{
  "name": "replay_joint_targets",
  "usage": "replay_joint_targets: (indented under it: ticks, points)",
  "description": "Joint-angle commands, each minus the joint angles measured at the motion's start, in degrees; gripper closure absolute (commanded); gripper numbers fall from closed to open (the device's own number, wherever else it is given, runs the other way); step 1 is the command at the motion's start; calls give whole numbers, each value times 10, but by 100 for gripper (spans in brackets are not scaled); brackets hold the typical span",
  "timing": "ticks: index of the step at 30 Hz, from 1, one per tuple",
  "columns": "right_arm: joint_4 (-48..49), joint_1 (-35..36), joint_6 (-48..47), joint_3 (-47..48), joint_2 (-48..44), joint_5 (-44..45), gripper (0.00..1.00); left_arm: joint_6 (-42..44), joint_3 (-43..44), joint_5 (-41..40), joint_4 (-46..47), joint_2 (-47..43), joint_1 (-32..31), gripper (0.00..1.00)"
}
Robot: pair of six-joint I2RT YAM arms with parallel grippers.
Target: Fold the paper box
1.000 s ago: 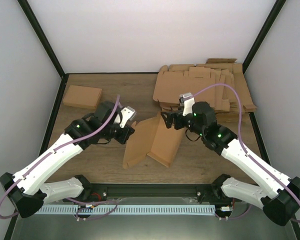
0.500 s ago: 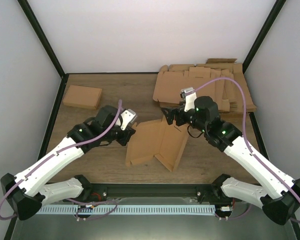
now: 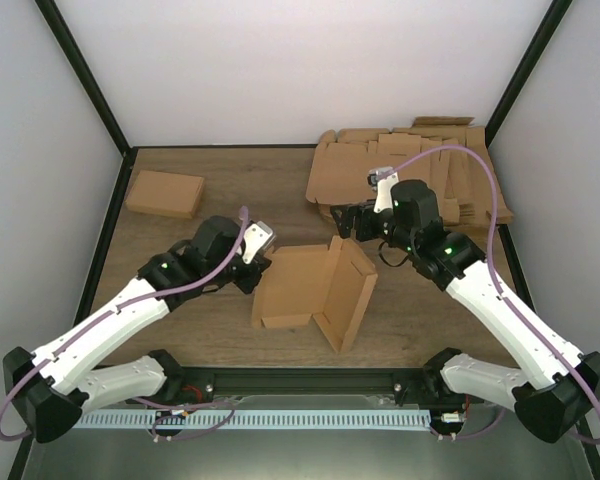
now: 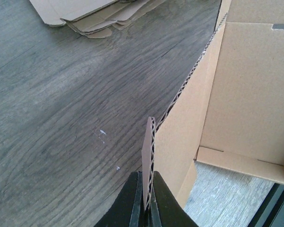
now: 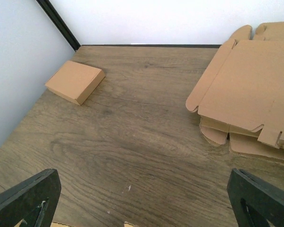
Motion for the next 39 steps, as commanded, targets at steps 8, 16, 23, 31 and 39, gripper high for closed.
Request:
replay_joint_targets:
  ticks: [8,16,23,31,39]
  points:
    - [-18,-23,26,10,-5,2,0,46,-33,-5,18,-36,-1,96]
    - [-16,-23,28,14,-4,-2,0,39,-49,0,39,-32,0,96]
    - [-20,-76,16,22,19,-128,4,37,-59,8,49,-35,-1,96]
    - [9,-97,26,12,44,-157,7,36,-75,11,72,-27,-2,96]
    - [47,-97,23,-37,30,-208,11,41,-81,12,78,-20,-2,96]
